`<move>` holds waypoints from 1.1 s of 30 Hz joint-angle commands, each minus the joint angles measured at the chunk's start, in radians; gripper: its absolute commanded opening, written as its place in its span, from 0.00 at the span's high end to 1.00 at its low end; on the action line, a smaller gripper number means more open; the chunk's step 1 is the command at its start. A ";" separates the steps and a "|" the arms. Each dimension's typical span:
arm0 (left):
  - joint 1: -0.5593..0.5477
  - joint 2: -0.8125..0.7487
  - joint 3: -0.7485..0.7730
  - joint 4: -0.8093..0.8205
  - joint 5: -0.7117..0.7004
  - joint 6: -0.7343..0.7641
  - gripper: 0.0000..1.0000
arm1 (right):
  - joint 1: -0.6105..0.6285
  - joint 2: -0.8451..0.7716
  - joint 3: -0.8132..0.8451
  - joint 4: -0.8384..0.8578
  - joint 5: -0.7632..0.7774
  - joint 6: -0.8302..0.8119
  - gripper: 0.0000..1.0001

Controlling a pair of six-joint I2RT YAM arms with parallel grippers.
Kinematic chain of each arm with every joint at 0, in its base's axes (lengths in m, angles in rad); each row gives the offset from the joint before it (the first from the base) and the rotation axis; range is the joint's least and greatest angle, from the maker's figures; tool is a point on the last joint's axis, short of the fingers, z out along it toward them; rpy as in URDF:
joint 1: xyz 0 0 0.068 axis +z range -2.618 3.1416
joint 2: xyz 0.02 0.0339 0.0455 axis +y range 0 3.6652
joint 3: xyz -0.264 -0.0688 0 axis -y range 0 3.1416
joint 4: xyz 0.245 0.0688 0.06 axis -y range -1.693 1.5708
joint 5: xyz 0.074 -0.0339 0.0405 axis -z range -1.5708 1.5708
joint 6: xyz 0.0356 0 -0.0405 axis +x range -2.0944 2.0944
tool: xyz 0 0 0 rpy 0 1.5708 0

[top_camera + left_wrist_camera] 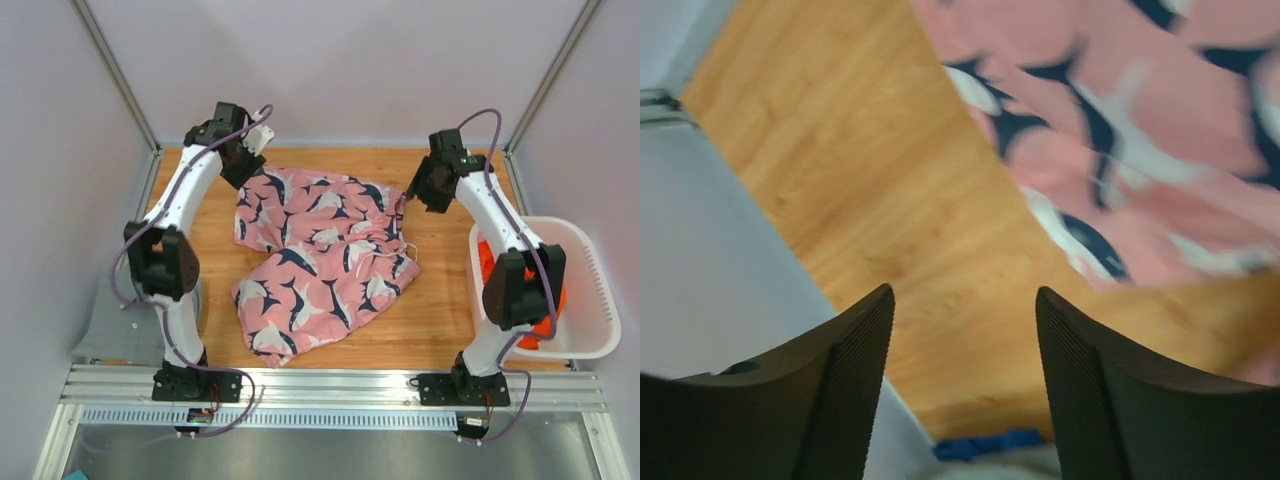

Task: Fold and stack the mixed laundry pile
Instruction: Flatten out the shorts at the center of the board, then fold the shorts at the center of the board.

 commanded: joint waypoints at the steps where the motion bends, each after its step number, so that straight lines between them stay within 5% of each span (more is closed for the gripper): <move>1: -0.074 -0.363 -0.236 -0.092 0.369 -0.073 0.36 | 0.020 -0.202 -0.201 -0.061 0.088 -0.039 0.45; 4: -0.216 -0.532 -0.474 -0.167 0.465 -0.027 0.38 | 0.040 -0.316 -0.383 -0.071 0.105 -0.007 0.47; 13: -0.682 -0.705 -0.955 -0.184 0.371 -0.030 0.24 | 0.089 -0.371 -0.756 0.150 -0.011 0.165 0.43; 20: -0.794 -0.646 -1.052 -0.080 0.341 -0.081 0.16 | 0.089 -0.281 -0.815 0.365 -0.013 0.231 0.44; 33: -0.848 -0.475 -1.111 0.069 0.235 -0.128 0.18 | 0.089 -0.342 -0.861 0.434 0.038 0.293 0.45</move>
